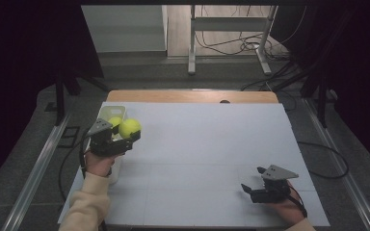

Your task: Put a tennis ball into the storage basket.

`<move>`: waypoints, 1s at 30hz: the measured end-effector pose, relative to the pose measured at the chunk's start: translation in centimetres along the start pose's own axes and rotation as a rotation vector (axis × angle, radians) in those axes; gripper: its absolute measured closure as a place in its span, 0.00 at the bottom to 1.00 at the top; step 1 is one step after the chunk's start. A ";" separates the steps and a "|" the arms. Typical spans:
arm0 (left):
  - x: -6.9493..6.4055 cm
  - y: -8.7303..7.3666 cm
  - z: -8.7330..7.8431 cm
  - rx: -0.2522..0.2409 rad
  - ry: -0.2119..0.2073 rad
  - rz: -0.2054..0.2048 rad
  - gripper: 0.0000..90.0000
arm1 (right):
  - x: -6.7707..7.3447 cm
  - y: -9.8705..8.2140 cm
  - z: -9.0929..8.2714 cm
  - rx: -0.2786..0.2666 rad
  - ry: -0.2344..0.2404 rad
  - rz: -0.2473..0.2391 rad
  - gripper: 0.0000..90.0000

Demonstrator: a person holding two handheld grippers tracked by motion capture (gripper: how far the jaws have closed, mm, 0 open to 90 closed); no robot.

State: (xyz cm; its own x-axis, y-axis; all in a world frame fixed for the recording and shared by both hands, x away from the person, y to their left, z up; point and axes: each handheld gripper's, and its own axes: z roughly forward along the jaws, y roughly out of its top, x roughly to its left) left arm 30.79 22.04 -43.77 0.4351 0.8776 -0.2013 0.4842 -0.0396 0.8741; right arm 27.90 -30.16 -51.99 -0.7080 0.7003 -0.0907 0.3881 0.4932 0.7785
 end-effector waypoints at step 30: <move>4.0 -1.2 -1.7 0.009 0.152 -0.052 0.29 | 0.0 0.0 0.0 0.002 -0.001 0.002 0.14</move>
State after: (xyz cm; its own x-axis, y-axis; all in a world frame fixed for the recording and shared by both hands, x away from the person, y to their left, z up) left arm 30.70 26.42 -44.90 0.2898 0.9406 -0.1767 0.5107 0.0042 0.8598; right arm 27.89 -30.14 -52.01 -0.7066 0.7019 -0.0901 0.3904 0.4928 0.7776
